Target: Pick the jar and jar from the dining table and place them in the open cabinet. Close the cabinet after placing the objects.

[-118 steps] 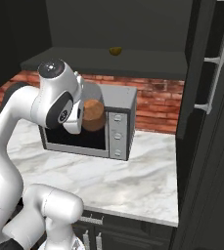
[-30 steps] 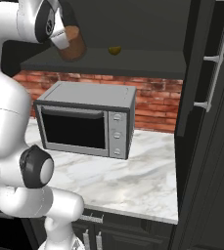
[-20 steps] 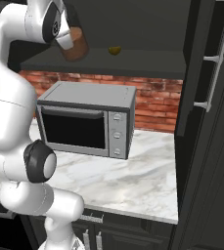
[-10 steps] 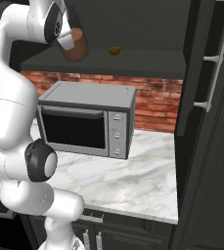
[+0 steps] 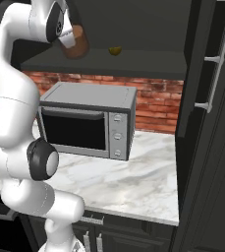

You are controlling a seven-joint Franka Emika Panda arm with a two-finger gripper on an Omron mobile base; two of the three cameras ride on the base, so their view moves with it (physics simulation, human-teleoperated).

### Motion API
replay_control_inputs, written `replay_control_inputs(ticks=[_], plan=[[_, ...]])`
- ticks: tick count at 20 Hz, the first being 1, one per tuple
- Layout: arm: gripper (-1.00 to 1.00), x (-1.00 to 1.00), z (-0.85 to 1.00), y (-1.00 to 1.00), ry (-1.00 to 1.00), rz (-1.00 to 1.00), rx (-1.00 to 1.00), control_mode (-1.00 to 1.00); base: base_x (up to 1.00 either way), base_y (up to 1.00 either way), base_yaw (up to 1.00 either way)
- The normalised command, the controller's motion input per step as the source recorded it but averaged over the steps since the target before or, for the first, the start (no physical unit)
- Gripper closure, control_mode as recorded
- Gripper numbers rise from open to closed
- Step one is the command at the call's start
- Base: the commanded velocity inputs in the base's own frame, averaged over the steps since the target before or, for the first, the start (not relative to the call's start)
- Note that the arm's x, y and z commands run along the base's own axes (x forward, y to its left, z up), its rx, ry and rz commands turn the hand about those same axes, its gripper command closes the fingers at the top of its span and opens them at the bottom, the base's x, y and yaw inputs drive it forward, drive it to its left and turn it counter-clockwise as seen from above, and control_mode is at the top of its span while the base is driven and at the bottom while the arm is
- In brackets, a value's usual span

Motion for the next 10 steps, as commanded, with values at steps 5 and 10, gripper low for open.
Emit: replay_control_inputs(ticks=[5, 10], plan=[[1.0, 0.01, 0.1, 0.0, -0.23, 0.04, 0.0, -1.0, 0.0, 0.0, 0.0], [1.0, 0.01, 0.0, 0.0, -0.08, 0.04, 0.0, -1.0, 0.0, 0.0, 0.0]])
